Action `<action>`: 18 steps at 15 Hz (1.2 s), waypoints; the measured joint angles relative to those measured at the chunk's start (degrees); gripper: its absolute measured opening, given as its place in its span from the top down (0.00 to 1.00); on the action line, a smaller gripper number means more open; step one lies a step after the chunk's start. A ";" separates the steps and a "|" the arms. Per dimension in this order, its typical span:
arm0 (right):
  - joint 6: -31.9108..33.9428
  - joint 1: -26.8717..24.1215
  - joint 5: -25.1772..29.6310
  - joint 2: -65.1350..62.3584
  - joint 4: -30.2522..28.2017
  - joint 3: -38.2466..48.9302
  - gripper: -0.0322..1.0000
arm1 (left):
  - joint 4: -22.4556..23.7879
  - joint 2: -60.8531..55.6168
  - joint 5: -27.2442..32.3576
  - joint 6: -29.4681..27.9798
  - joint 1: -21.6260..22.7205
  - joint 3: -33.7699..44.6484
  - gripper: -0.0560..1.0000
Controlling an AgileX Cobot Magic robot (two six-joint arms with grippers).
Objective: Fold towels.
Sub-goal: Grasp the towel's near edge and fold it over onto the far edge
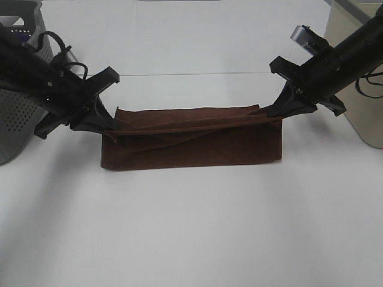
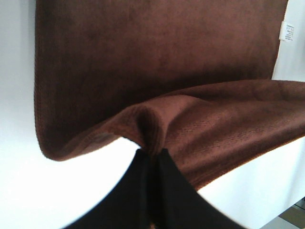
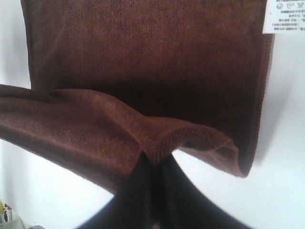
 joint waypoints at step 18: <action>1.49 0.63 -2.18 22.23 0.46 -26.13 0.97 | 5.56 16.21 -13.41 2.06 -0.52 -15.41 0.94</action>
